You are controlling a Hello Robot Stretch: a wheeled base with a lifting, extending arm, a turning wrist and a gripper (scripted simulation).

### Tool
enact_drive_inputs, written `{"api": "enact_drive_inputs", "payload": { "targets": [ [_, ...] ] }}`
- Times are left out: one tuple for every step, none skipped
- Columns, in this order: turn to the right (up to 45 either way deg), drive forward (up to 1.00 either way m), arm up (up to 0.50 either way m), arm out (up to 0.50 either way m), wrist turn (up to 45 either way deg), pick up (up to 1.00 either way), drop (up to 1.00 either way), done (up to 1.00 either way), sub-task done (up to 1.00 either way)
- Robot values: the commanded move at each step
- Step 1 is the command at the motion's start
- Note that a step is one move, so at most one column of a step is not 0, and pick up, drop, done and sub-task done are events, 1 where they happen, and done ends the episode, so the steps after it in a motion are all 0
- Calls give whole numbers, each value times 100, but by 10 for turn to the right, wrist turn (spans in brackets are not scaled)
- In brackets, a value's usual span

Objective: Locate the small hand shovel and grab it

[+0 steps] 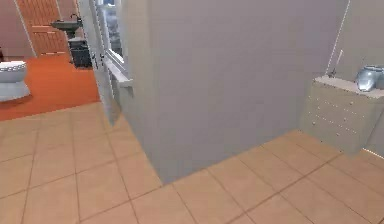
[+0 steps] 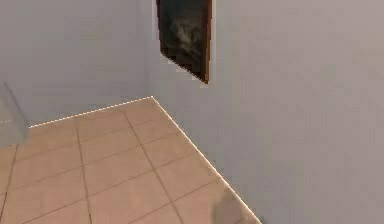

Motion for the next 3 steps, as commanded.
{"api": "enact_drive_inputs", "payload": {
  "targets": [
    [-360,0,0,0,0,0,0,0,0],
    [0,100,0,0,0,0,0,0,0],
    [0,100,0,0,0,0,0,0,0]
  ]
}}
